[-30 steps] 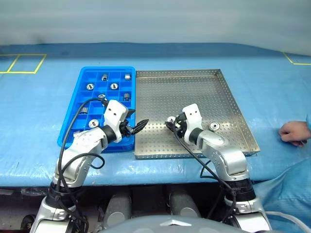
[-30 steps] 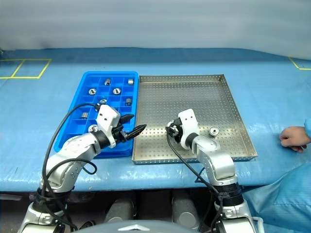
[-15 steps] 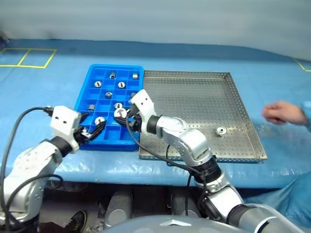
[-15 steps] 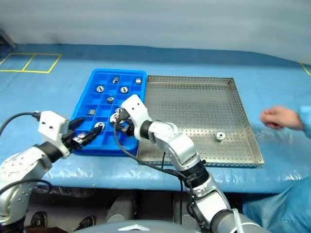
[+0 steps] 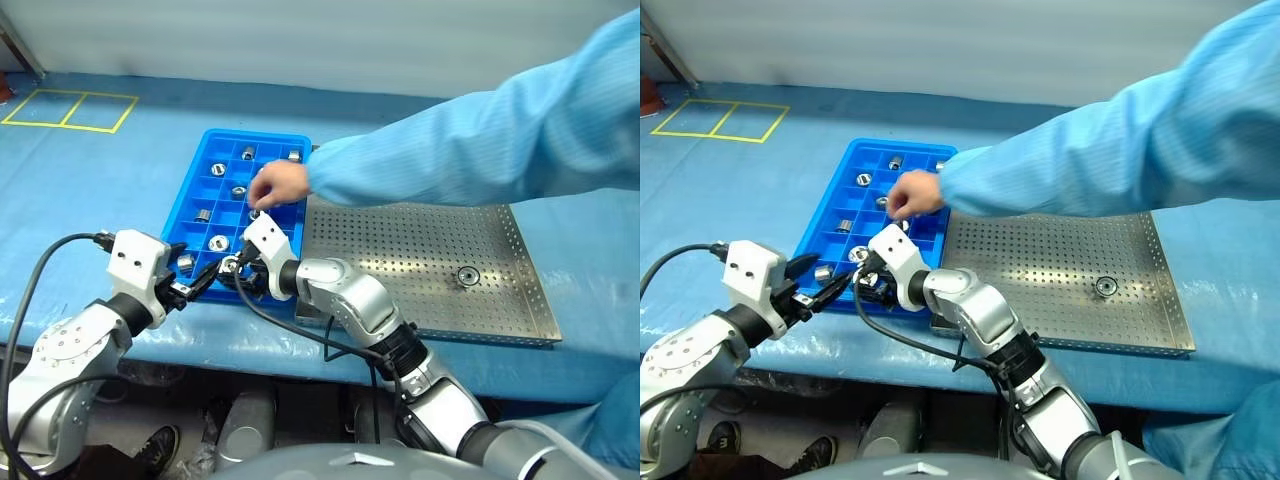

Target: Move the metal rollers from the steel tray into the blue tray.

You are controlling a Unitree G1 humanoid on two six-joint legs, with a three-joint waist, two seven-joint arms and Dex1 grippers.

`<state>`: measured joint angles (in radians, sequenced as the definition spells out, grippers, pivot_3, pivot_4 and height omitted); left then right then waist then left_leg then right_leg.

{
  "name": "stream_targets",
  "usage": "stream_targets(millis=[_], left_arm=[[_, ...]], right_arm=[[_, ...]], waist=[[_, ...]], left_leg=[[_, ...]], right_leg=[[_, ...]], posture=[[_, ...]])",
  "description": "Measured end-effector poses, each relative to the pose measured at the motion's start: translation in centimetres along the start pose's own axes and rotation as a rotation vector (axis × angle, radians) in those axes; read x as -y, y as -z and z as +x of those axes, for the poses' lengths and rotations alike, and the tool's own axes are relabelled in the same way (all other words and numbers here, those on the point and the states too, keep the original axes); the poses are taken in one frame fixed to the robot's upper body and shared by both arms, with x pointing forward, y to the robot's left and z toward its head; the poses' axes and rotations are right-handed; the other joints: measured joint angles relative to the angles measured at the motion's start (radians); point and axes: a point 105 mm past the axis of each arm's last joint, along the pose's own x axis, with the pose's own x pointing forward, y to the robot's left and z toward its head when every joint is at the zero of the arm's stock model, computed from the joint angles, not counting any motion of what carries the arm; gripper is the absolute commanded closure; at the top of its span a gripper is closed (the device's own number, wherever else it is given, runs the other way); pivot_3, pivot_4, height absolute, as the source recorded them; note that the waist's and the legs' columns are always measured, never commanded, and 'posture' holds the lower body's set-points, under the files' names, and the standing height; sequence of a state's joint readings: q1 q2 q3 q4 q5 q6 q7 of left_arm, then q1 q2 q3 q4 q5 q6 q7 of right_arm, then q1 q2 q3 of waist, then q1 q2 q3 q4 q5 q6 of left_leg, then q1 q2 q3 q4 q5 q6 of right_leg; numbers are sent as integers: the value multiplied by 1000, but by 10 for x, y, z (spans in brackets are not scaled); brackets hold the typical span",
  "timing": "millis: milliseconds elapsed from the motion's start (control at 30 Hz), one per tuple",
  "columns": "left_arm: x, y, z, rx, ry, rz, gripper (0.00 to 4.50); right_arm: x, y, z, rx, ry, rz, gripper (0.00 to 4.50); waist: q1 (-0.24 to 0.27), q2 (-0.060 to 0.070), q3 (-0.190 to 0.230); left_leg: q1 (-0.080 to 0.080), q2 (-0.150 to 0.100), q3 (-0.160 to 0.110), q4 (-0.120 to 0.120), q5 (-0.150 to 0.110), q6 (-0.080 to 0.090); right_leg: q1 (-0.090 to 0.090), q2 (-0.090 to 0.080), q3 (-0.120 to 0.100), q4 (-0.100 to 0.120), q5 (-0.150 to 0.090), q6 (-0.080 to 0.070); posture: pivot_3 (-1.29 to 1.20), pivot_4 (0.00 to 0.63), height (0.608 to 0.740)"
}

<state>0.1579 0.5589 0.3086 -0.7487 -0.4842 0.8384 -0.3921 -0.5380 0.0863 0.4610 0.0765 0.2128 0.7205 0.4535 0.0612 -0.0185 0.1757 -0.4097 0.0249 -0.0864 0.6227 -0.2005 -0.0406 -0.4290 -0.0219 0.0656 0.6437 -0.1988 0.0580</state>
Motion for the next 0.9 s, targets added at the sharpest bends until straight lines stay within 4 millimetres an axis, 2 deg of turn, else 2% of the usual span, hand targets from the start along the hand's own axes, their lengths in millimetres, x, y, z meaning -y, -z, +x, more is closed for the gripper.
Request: stream_targets(millis=[200, 400, 467, 600, 767, 900], left_arm=[[4, -4, 5, 13, 26, 10, 949], [16, -6, 19, 17, 93, 3, 949], [19, -7, 23, 21, 113, 1, 949], [28, -10, 35, 34, 172, -6, 949], [54, -15, 53, 61, 295, -20, 949], [78, -21, 69, 91, 392, -41, 949]], right_arm=[[4, 1, -5, -1, 23, -14, 669], [17, 2, -38, 33, 98, 4, 669], [23, 0, -53, 52, 144, 9, 669], [52, 9, -90, 47, 333, 49, 669], [85, 17, -138, 39, 595, 64, 669], [116, 31, -187, -41, 867, 25, 669]], waist=[[-1, 0, 0], [-7, 0, 0], [-13, 0, 0], [-24, 0, 0], [-46, 0, 0], [-68, 0, 0]], left_leg=[[0, 0, 0, 0, 0, 0], [-1, 0, 0, 0, 0, 0], [-1, 0, 0, 0, 0, 0], [-1, -1, 0, 1, 0, 0], [-2, -1, 1, 2, 0, 0], [-2, -1, 1, 3, 0, 0]], right_leg=[[0, 0, 0, 0, 0, 0], [0, -1, 0, -1, 0, 0], [0, -1, 0, -1, 0, 0], [0, -1, 0, -1, 0, 0], [0, -1, 0, -1, 0, 0], [0, -2, 1, -1, 0, 1]], posture=[[251, 150, 740], [182, 150, 740], [162, 150, 740], [108, 150, 740], [43, 150, 740], [-5, 150, 740]])
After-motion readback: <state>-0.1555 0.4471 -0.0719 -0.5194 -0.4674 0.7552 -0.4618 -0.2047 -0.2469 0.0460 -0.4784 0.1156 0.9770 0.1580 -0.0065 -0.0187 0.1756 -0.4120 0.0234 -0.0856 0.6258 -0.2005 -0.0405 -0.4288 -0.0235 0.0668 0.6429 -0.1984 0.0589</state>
